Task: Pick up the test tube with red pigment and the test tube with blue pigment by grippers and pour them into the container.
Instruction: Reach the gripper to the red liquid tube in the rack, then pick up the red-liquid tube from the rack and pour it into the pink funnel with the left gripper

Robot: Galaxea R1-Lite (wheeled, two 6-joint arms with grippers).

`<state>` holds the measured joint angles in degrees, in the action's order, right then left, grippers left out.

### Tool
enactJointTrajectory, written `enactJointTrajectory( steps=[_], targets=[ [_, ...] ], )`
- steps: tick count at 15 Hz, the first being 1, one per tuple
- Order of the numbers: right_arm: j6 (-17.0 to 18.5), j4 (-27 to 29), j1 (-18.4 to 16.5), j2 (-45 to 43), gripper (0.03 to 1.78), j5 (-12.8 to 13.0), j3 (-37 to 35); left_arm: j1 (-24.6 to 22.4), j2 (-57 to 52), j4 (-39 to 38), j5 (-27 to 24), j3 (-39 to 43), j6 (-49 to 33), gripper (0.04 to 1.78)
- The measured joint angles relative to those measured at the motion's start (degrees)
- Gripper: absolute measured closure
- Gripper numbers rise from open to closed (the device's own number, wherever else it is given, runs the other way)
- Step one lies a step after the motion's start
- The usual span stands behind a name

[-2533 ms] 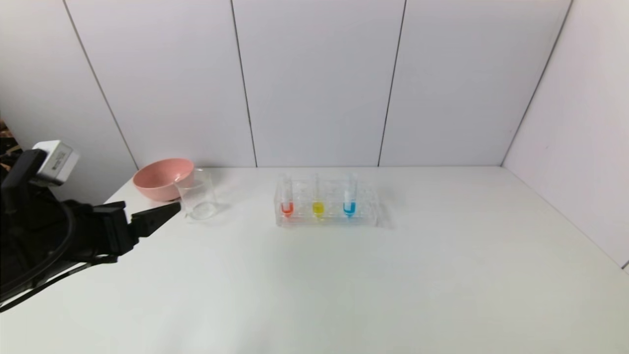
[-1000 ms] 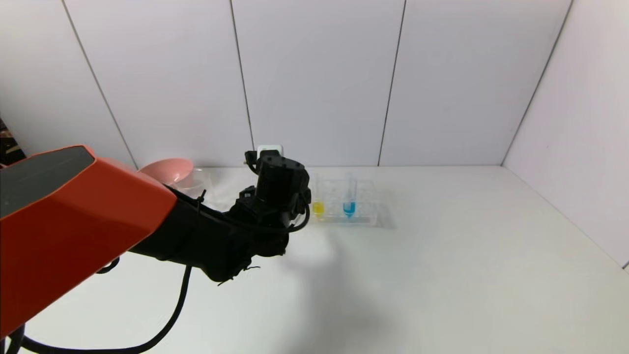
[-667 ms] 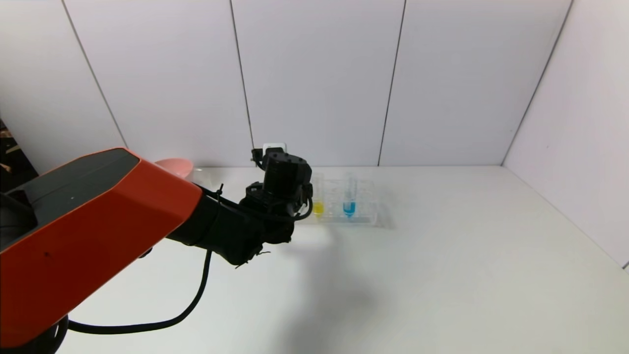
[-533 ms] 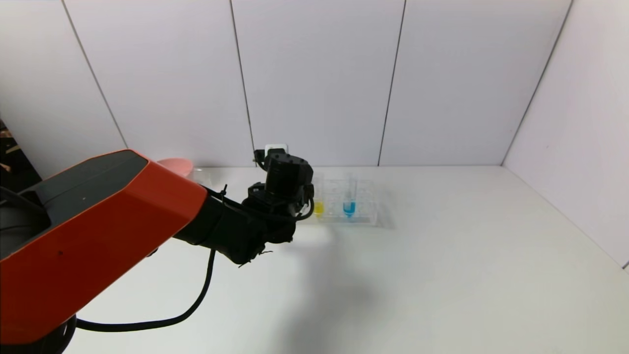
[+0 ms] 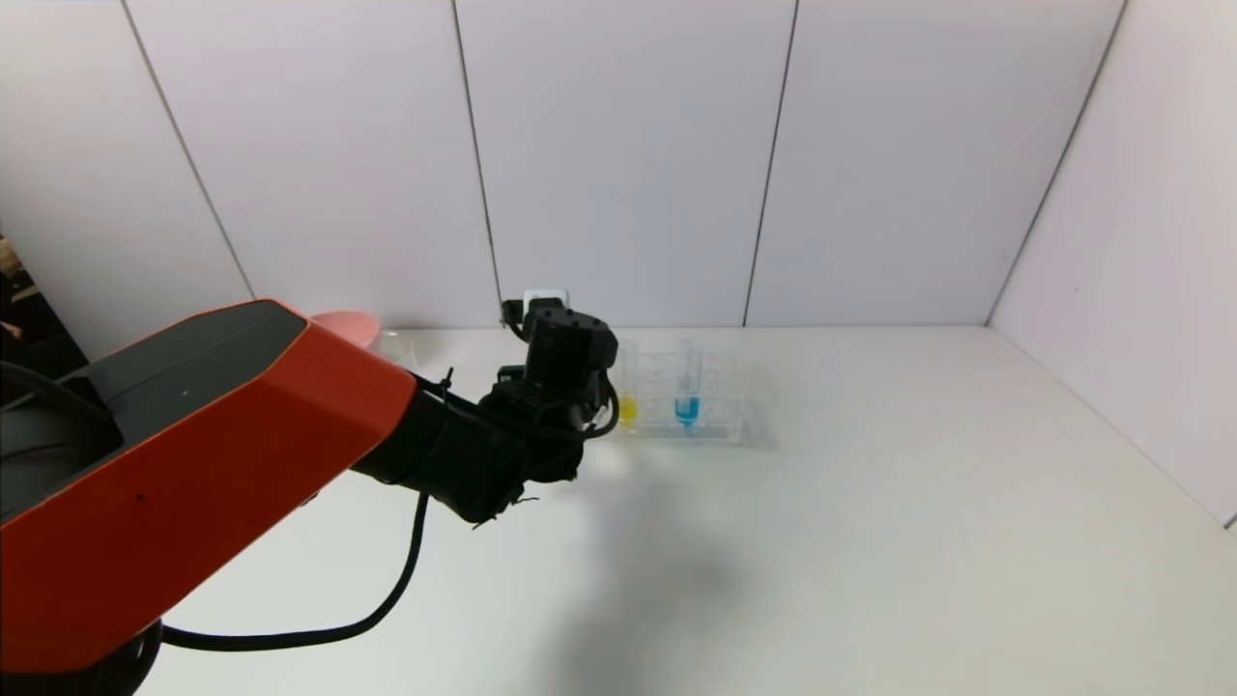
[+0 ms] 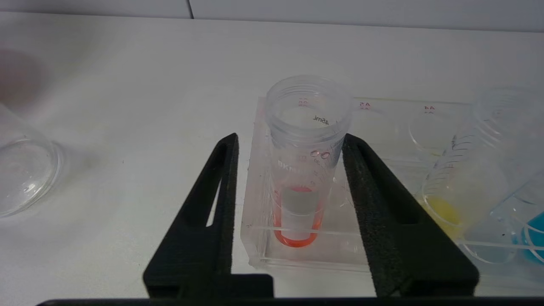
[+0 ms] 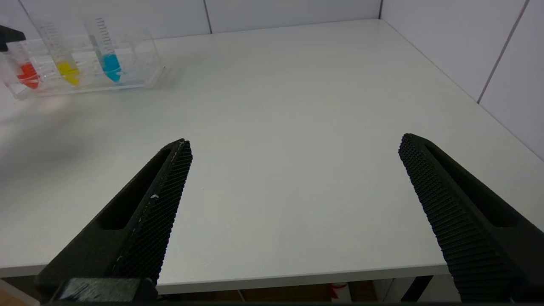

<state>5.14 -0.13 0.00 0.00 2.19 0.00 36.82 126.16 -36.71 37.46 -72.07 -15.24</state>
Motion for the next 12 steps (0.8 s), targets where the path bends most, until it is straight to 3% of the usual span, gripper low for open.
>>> enactJointTrajectory(
  steps=[2,3,12],
  targets=[
    [0.02,0.02,0.0,0.0,0.04,0.0,0.0,0.15,0.0,-0.02,0.0,0.0,0.0,1.31],
    [0.02,0.02,0.0,0.0,0.04,0.0,0.0,0.17,-0.02,0.0,0.0,0.0,0.05,1.38],
    [0.02,0.02,0.0,0.0,0.04,0.0,0.0,0.72,-3.34,0.13,0.38,-1.11,3.72,1.4]
  ],
)
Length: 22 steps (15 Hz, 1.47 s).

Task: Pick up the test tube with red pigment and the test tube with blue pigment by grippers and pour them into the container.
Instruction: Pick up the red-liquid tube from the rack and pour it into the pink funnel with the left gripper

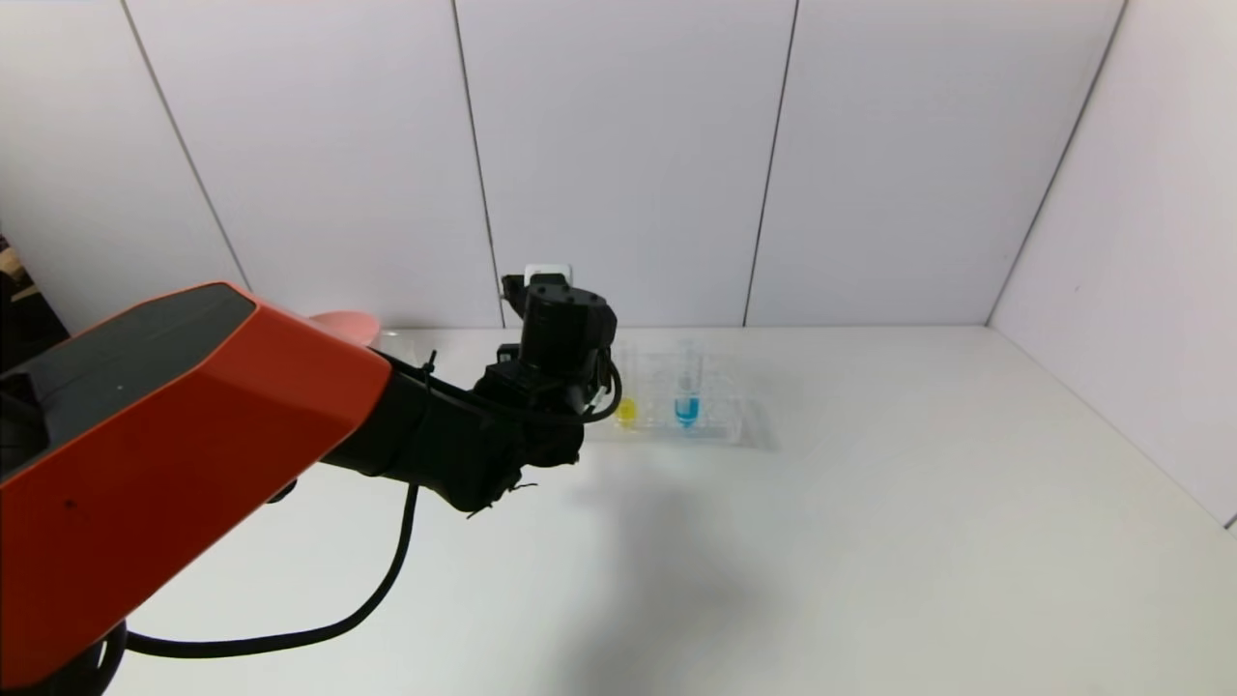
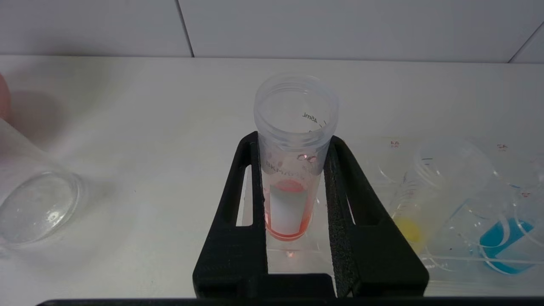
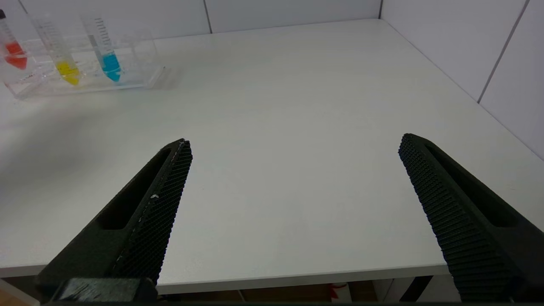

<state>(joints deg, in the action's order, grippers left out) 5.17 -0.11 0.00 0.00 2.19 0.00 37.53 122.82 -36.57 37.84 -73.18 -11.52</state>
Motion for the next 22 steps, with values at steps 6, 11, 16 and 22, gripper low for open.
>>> enactJointTrajectory(
  steps=[6,11,16,22],
  targets=[
    [0.0,0.0,0.0,0.0,0.04,0.0,0.0,0.69,-5.07,0.11,-0.06,-1.65,3.36,1.4],
    [-0.02,0.0,0.0,0.0,0.04,0.0,0.0,0.91,-7.03,0.74,-1.73,0.13,3.47,1.4],
    [-0.02,0.0,0.0,0.0,0.04,0.0,0.0,-5.99,-17.16,0.48,-21.31,13.53,3.58,1.4],
    [0.0,-0.02,0.0,0.0,0.04,-0.02,0.0,-31.67,-28.94,1.77,-52.05,25.55,10.67,1.4]
  ],
)
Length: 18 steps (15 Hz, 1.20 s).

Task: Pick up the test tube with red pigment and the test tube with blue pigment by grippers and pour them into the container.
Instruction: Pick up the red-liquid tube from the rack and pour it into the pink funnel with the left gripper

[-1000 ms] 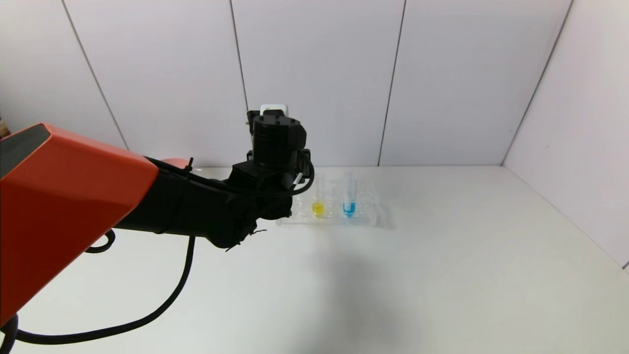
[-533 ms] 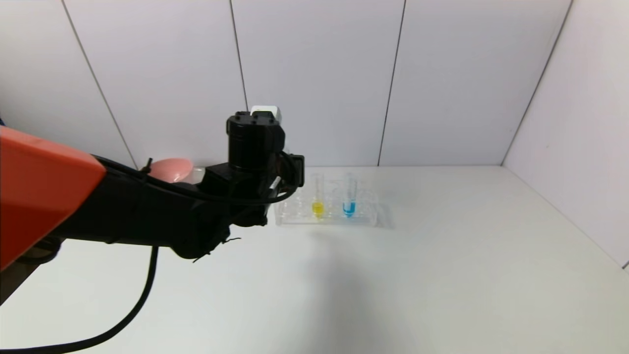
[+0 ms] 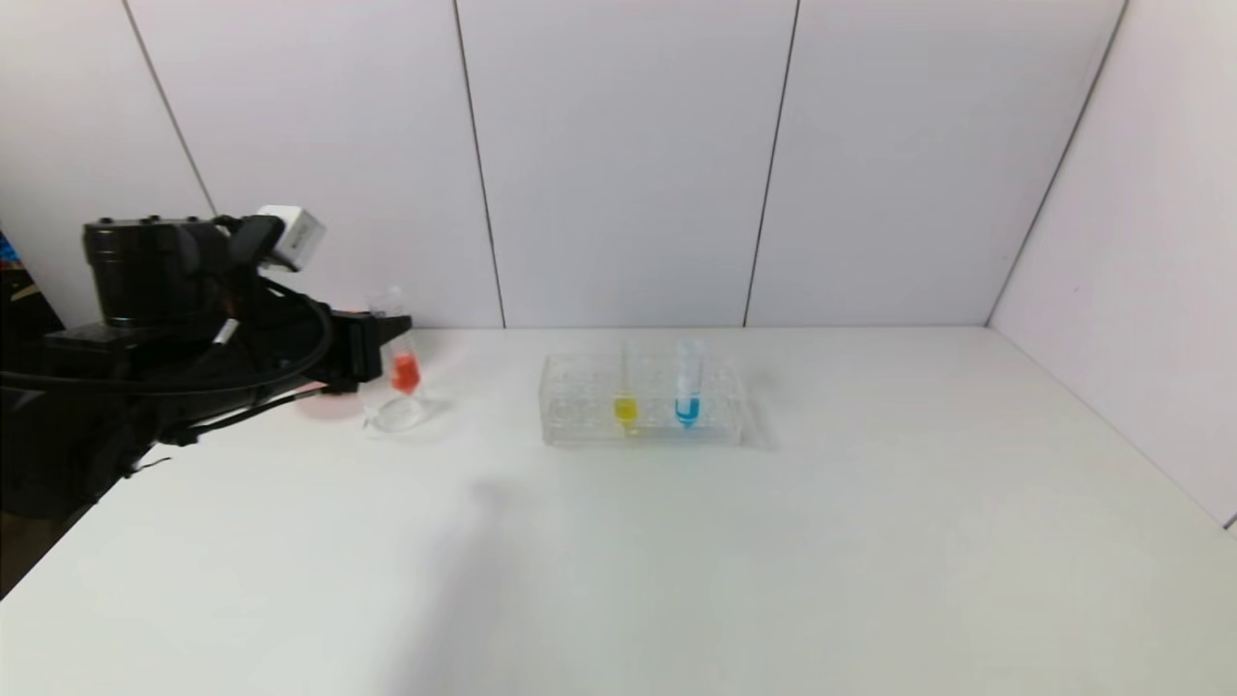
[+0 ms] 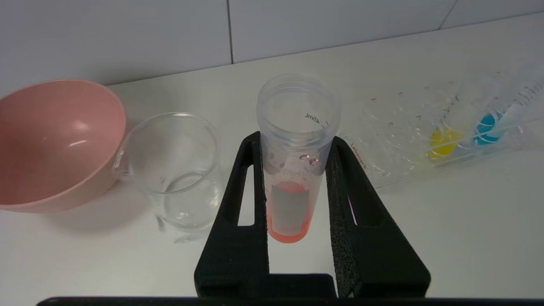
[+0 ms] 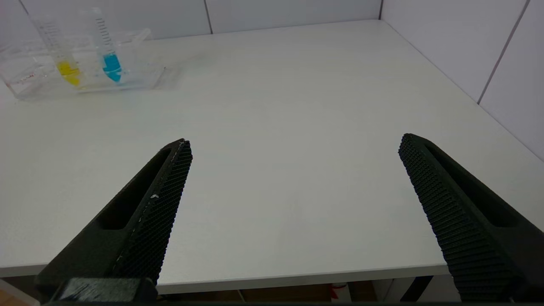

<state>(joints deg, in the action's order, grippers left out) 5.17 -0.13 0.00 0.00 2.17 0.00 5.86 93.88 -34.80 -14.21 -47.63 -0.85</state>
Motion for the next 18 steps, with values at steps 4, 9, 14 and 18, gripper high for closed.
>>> enactJointTrajectory(
  steps=[4,9,14,18],
  targets=[
    [0.0,0.0,0.0,0.0,0.04,0.02,0.0,-18.4,-1.93,0.61,-22.36,0.85,5.51,1.4],
    [0.0,0.02,0.0,0.0,0.04,0.02,0.0,-28.6,3.85,1.16,-36.15,-0.46,18.96,1.4],
    [0.0,0.02,0.0,0.0,0.04,0.02,0.0,-28.43,8.41,2.69,-36.17,-5.51,20.16,1.4],
    [0.0,0.02,0.0,0.0,0.04,0.02,0.0,-26.45,10.93,15.63,-33.11,-17.23,23.53,1.4]
  ],
)
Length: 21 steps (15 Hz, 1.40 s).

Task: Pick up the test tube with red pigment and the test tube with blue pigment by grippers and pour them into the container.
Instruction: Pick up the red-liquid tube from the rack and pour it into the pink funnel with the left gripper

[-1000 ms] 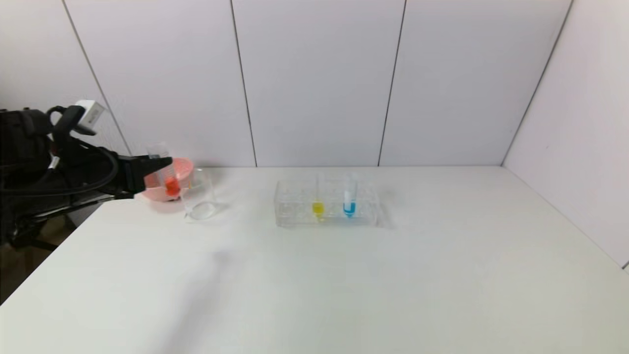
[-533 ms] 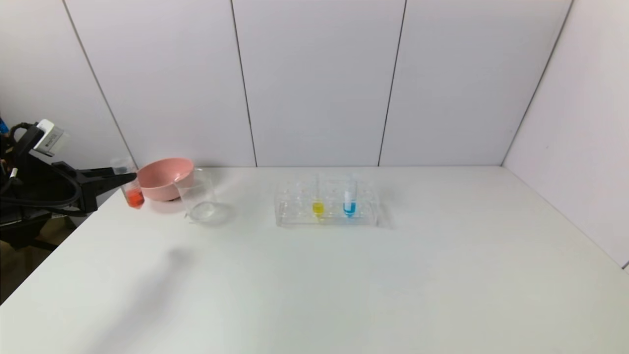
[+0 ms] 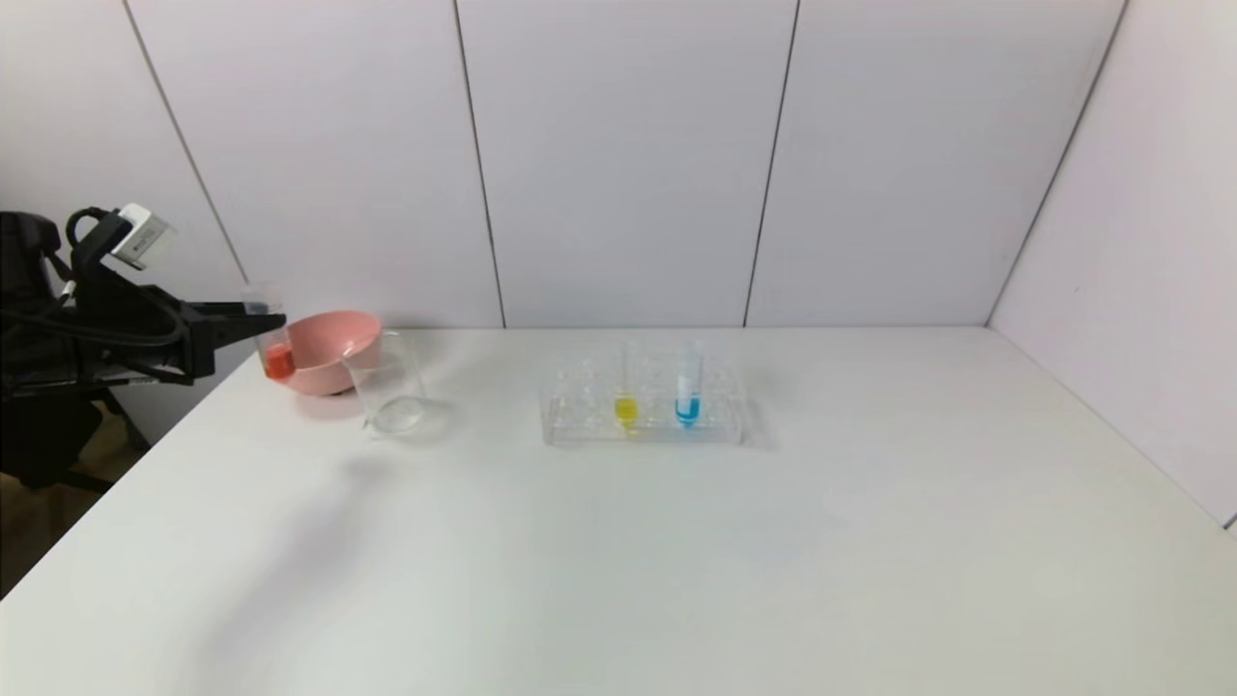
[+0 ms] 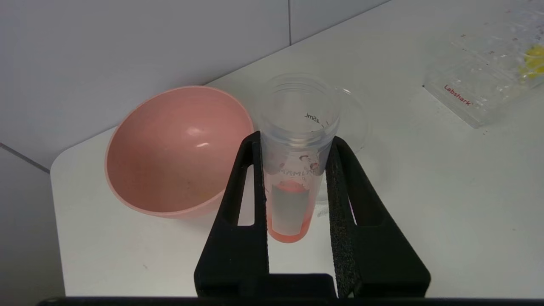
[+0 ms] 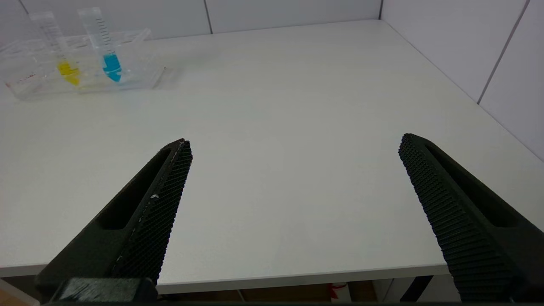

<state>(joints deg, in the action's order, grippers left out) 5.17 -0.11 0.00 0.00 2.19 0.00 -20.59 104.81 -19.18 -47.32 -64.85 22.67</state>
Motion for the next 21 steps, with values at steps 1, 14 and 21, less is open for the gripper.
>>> enactJointTrajectory(
  steps=[1,14,21],
  targets=[
    [-0.02,0.0,0.0,0.0,0.04,0.0,0.0,0.8,0.65,4.49,2.34,-3.54,1.44,1.4],
    [-0.02,-0.02,0.0,0.0,0.04,0.0,0.0,13.42,13.59,61.15,31.26,-47.69,26.25,1.4],
    [0.0,0.0,0.0,0.0,0.04,0.0,0.0,19.14,14.81,61.01,44.37,-49.94,31.43,1.4]
  ],
)
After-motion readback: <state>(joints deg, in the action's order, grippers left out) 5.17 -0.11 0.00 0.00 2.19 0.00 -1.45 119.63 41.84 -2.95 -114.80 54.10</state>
